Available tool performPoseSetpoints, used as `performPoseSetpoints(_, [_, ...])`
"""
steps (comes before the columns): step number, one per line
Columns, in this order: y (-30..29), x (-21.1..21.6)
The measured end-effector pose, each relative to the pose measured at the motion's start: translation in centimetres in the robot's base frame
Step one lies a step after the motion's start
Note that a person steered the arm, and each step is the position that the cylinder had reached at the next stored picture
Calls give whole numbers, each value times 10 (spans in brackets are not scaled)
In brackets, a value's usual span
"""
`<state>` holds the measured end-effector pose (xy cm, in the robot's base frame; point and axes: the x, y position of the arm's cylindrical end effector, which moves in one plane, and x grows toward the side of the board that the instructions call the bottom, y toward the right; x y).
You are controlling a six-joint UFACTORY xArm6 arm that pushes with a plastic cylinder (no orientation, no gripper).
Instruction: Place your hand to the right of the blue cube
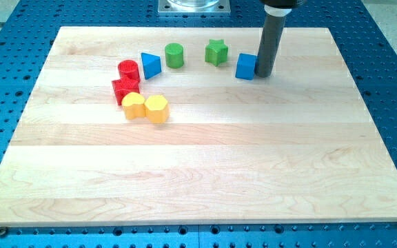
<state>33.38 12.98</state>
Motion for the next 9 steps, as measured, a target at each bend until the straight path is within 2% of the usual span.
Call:
performPoseSetpoints(1, [-28, 40])
performPoseSetpoints(2, [-38, 51])
performPoseSetpoints(3, [48, 60])
performPoseSetpoints(4, [108, 61])
performPoseSetpoints(6, [114, 58])
performPoseSetpoints(7, [77, 48])
performPoseSetpoints(8, [32, 16])
performPoseSetpoints(9, [15, 20])
